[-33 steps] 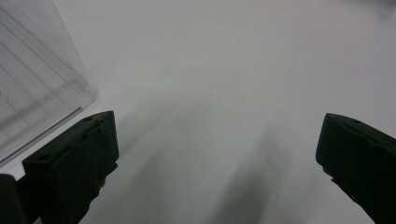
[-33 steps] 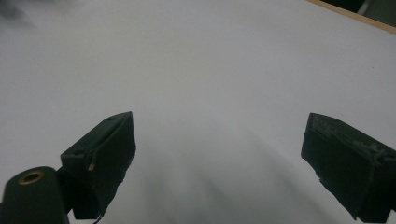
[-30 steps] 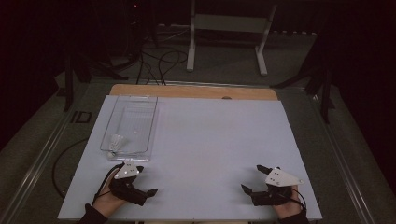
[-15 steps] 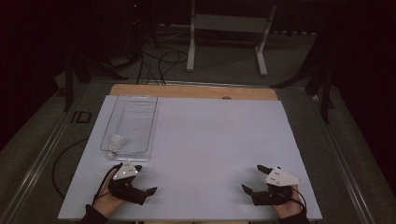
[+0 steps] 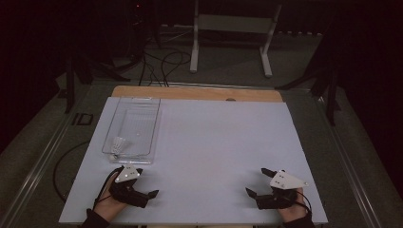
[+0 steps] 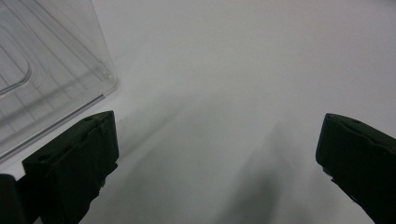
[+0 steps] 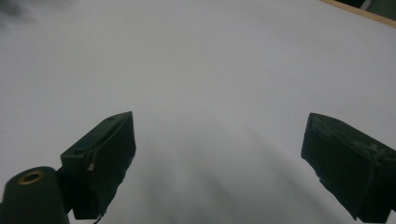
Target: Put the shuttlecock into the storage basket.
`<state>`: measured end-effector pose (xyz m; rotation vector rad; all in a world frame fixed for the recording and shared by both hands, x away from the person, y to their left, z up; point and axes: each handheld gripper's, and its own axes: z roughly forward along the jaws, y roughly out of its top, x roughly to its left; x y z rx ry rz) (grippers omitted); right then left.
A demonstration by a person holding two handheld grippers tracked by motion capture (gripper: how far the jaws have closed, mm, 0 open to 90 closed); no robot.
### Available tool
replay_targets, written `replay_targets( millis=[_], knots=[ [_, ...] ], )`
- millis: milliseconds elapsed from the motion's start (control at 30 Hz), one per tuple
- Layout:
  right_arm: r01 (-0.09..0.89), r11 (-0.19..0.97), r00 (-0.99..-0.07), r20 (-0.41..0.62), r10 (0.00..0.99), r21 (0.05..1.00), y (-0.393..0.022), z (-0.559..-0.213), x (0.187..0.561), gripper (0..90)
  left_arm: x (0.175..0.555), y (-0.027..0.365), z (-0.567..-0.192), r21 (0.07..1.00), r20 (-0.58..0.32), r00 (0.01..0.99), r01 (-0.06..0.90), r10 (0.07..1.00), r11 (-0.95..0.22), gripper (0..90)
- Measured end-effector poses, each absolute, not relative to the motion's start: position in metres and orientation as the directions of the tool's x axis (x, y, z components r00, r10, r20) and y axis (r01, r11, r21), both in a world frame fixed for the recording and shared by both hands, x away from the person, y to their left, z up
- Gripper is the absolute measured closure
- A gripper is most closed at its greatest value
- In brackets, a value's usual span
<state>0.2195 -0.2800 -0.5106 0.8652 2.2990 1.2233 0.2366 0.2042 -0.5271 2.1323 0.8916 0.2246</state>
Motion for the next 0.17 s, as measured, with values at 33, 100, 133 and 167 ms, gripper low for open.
replay_targets(
  millis=[33, 100, 133, 167],
  knots=[
    [0.335, 0.427, -0.731, -0.054, 0.680, 0.840, -0.2800, -0.5107, 0.2195, 10.0, 0.2368, 0.2046, -0.5271, 0.735, -0.133, 0.736, 0.523, 0.664, -0.432, 0.0],
    [0.338, 0.427, -0.730, -0.053, 0.681, 0.839, -0.2800, -0.5108, 0.2194, 10.0, 0.2369, 0.2050, -0.5269, 0.736, -0.133, 0.734, 0.523, 0.666, -0.430, 0.1],
    [0.338, 0.427, -0.730, -0.053, 0.682, 0.839, -0.2800, -0.5108, 0.2194, 10.0, 0.2369, 0.2050, -0.5267, 0.737, -0.131, 0.735, 0.521, 0.665, -0.430, 0.0],
    [0.339, 0.427, -0.729, -0.053, 0.682, 0.838, -0.2802, -0.5106, 0.2194, 10.0, 0.2369, 0.2051, -0.5265, 0.739, -0.135, 0.736, 0.521, 0.663, -0.428, 0.0]
  ],
)
